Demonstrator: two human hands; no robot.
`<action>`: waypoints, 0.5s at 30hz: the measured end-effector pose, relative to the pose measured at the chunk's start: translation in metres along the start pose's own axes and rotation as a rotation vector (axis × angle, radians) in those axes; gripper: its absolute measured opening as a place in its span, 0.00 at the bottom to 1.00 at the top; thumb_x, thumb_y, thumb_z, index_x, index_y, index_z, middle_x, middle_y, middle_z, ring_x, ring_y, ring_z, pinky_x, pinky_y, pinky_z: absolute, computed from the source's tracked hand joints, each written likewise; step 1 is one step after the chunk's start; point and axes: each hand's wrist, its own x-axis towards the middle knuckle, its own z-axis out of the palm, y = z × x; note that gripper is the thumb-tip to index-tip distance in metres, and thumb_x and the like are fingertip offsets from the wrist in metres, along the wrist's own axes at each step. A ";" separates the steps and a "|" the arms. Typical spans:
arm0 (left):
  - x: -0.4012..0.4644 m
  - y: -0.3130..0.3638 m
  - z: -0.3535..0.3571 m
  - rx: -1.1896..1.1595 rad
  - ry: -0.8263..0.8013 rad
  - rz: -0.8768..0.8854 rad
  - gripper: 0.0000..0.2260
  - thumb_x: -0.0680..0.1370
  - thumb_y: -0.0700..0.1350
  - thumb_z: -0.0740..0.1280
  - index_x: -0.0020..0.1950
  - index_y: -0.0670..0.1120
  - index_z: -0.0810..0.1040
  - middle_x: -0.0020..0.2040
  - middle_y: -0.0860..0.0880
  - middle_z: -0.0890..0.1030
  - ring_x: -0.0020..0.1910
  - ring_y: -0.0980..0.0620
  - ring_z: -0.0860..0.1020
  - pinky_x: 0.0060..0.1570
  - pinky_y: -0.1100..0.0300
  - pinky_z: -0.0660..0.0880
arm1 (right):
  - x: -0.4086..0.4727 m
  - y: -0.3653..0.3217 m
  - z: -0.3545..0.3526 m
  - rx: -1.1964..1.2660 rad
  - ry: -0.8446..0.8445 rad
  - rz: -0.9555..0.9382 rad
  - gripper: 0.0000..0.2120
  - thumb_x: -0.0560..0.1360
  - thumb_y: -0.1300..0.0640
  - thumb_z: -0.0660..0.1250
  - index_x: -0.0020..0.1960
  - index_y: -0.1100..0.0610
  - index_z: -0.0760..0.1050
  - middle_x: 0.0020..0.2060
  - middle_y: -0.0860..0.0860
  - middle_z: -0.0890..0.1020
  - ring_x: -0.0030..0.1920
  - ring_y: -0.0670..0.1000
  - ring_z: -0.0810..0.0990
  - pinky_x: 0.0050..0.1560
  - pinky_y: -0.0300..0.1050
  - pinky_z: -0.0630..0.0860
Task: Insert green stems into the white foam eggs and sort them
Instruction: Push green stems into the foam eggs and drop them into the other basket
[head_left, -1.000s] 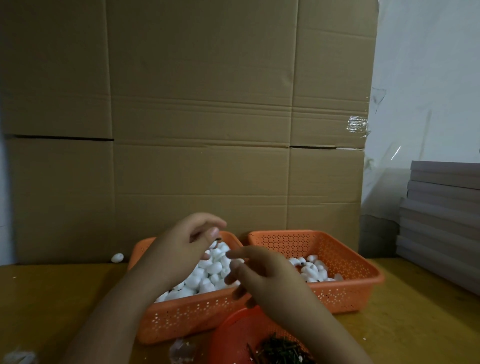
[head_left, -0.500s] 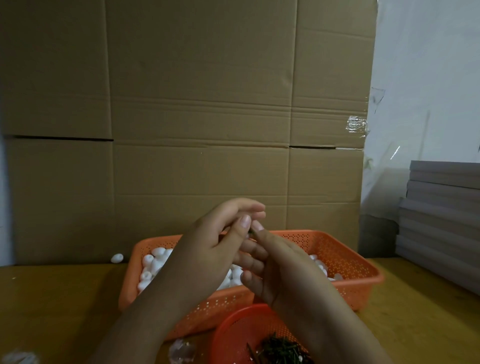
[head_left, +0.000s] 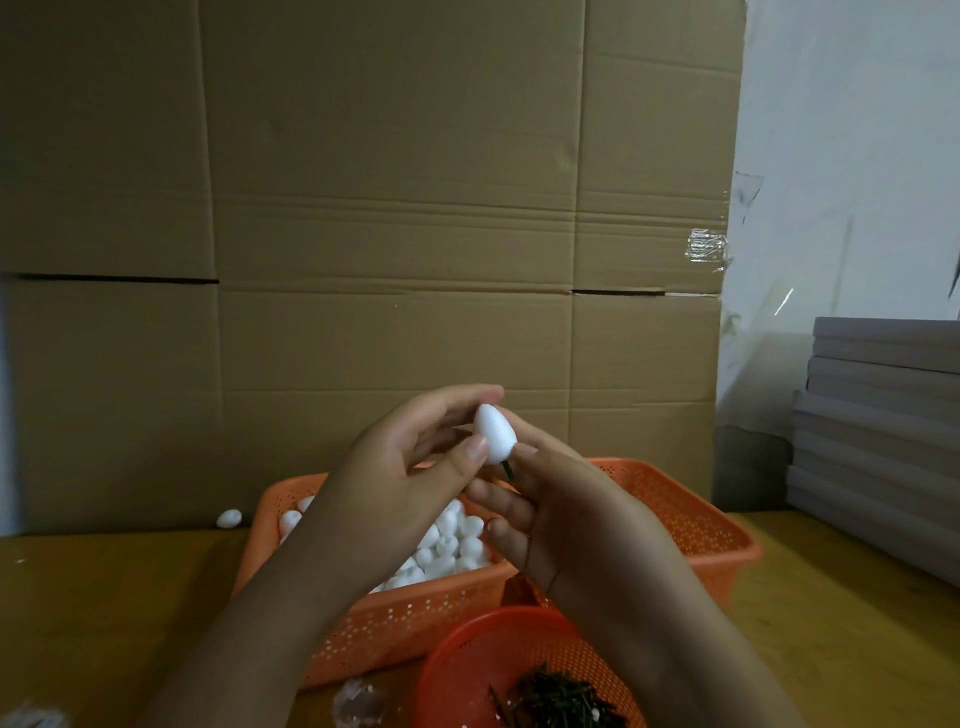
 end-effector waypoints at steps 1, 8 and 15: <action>0.000 0.000 0.000 0.016 0.012 0.007 0.14 0.75 0.48 0.66 0.60 0.56 0.79 0.55 0.59 0.83 0.57 0.61 0.79 0.57 0.61 0.76 | 0.000 0.000 0.001 0.002 -0.012 0.001 0.15 0.76 0.58 0.61 0.59 0.52 0.81 0.52 0.54 0.83 0.48 0.49 0.83 0.40 0.38 0.78; 0.001 -0.001 -0.003 0.026 0.091 0.015 0.10 0.71 0.49 0.72 0.51 0.54 0.79 0.52 0.57 0.84 0.56 0.59 0.80 0.55 0.60 0.75 | -0.001 0.003 0.002 0.000 0.030 -0.035 0.16 0.74 0.57 0.66 0.60 0.58 0.79 0.49 0.57 0.85 0.45 0.51 0.85 0.38 0.38 0.79; 0.000 0.000 -0.005 -0.024 0.130 -0.005 0.12 0.68 0.52 0.71 0.50 0.56 0.81 0.48 0.55 0.85 0.50 0.58 0.83 0.49 0.61 0.77 | -0.001 0.004 -0.001 -0.094 0.102 -0.037 0.15 0.69 0.56 0.69 0.52 0.63 0.81 0.42 0.56 0.84 0.41 0.48 0.83 0.41 0.37 0.79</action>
